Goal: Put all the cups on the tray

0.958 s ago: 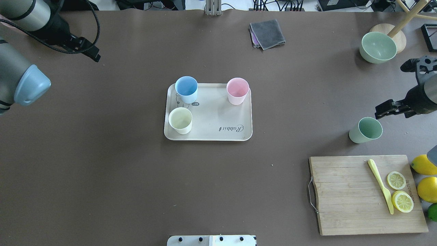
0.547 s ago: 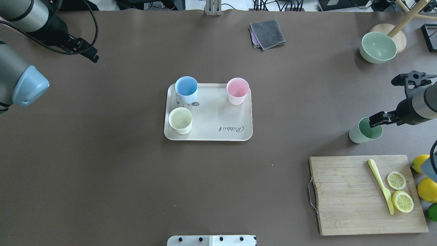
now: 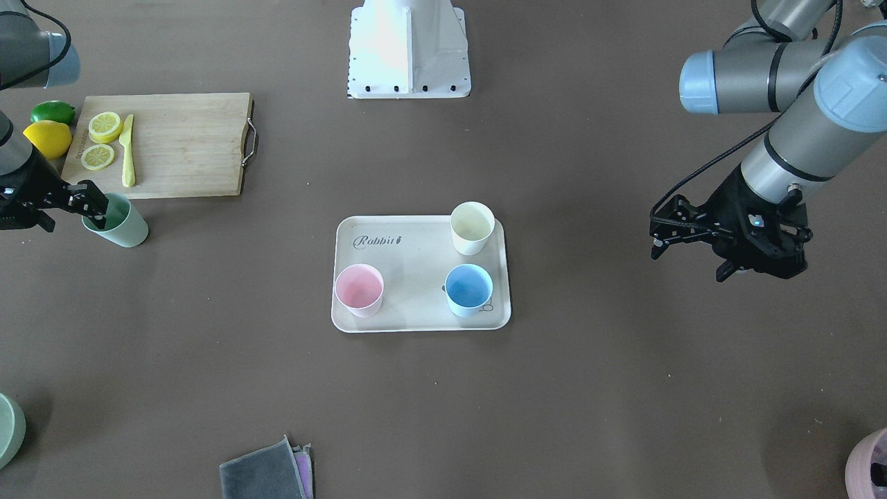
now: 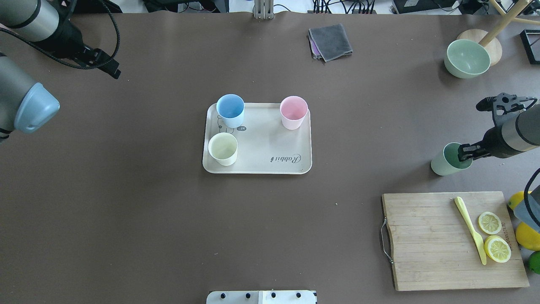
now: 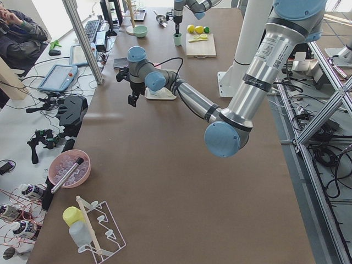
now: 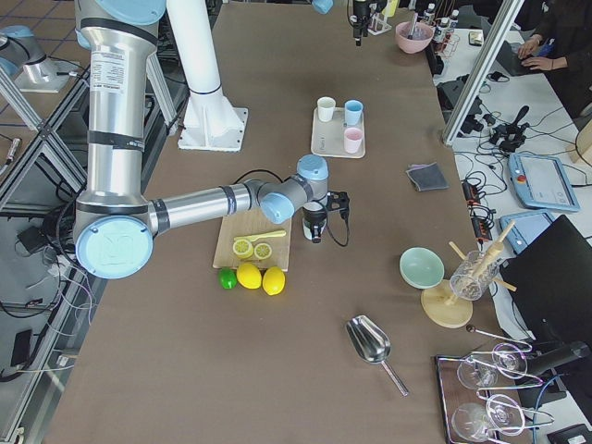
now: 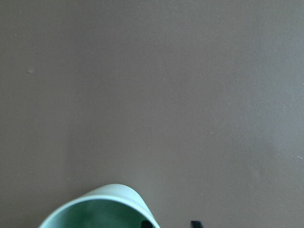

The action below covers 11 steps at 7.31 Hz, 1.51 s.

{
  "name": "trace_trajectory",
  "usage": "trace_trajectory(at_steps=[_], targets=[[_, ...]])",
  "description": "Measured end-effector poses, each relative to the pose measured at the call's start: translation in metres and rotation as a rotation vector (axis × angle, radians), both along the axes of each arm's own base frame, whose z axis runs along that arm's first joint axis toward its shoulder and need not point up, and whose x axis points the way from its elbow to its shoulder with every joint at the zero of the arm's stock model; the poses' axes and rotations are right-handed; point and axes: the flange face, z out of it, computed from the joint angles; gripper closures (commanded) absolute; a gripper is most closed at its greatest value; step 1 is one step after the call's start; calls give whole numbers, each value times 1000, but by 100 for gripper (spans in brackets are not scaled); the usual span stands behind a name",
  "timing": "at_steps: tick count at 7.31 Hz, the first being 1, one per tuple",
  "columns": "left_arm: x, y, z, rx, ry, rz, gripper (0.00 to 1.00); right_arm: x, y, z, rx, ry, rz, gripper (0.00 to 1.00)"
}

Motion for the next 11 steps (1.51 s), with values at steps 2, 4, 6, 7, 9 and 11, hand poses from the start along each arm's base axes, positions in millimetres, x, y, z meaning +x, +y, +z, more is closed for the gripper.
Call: trace_trajectory(at_steps=[2,4,6,7,9,11], targets=[[2,0,0,-1,-1,1,2,-6,-3,-19,14,-27,4,100],[3,0,1,-2,-2,3,2,-20,-17,-65,5,-100,40,100],[4,1,1,-5,-2,2,2,-58,-47,-150,-92,-164,133,100],[5,1,1,-8,-1,1,2,-90,-53,-196,-144,-170,170,100],[5,1,2,-9,-1,1,2,-163,-41,-264,-203,-173,244,100],[6,1,2,-10,-1,2,2,-233,-28,-311,-237,-158,307,100]])
